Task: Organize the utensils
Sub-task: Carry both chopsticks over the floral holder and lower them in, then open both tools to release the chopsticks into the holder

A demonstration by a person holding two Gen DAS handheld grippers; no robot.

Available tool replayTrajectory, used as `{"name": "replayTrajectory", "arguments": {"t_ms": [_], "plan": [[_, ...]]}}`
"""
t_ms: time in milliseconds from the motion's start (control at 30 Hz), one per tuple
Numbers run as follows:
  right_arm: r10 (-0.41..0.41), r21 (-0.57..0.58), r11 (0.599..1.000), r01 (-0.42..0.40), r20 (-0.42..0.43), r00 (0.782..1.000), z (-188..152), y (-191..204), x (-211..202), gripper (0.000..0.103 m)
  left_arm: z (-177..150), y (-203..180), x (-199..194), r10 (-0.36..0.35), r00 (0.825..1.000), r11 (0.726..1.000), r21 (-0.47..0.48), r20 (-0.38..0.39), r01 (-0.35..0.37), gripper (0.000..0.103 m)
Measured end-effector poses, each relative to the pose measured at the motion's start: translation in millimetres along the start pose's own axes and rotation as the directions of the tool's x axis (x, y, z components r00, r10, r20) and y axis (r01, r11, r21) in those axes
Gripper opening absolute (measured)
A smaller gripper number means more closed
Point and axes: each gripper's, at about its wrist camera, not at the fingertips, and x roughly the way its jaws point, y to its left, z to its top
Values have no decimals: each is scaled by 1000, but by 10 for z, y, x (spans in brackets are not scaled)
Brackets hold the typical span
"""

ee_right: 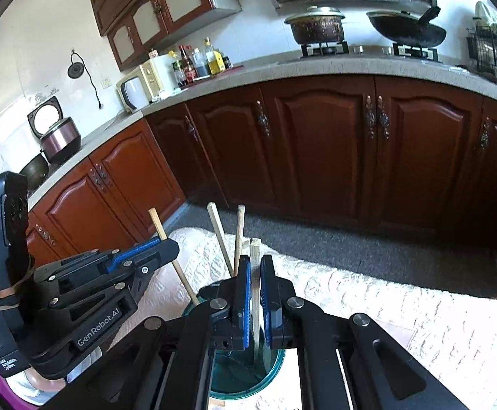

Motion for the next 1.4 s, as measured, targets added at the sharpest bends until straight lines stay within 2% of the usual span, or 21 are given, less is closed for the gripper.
{"name": "replayTrajectory", "arguments": {"t_ms": [333, 500, 600, 700, 833, 933, 1000, 1267, 1400], "plan": [[24, 22, 999, -24, -6, 1000, 2, -34, 31, 5, -45, 33, 52, 5, 1000, 1000, -10, -6, -5, 4], [11, 6, 1000, -11, -23, 1000, -9, -5, 73, 6, -38, 51, 54, 8, 1000, 1000, -15, -5, -8, 4], [14, 6, 1000, -13, -26, 1000, -22, 9, 79, 11, -38, 62, 51, 12, 1000, 1000, -19, -4, -13, 4], [10, 13, 1000, -10, -25, 1000, -37, 1, 73, 26, -34, 61, 47, 12, 1000, 1000, -18, -3, -12, 4], [13, 13, 1000, -13, -30, 999, -62, -4, 63, 28, -44, 45, 29, 8, 1000, 1000, -7, -5, -8, 7], [10, 16, 1000, -9, -33, 999, -77, -8, 55, 29, -66, 19, -3, 8, 1000, 1000, 2, 0, -8, 14], [10, 22, 1000, -9, -34, 999, -91, -12, 42, 30, -79, 8, -22, 0, 1000, 1000, 3, 1, 0, 27], [6, 29, 1000, -5, -40, 999, -132, -25, -9, 32, -107, -25, -97, -2, 1000, 1000, 5, 10, 1, 36], [0, 45, 999, 0, -12, 1000, -139, -47, -90, 33, -132, -27, -146, 5, 1000, 1000, 3, 21, -5, 49]]}}
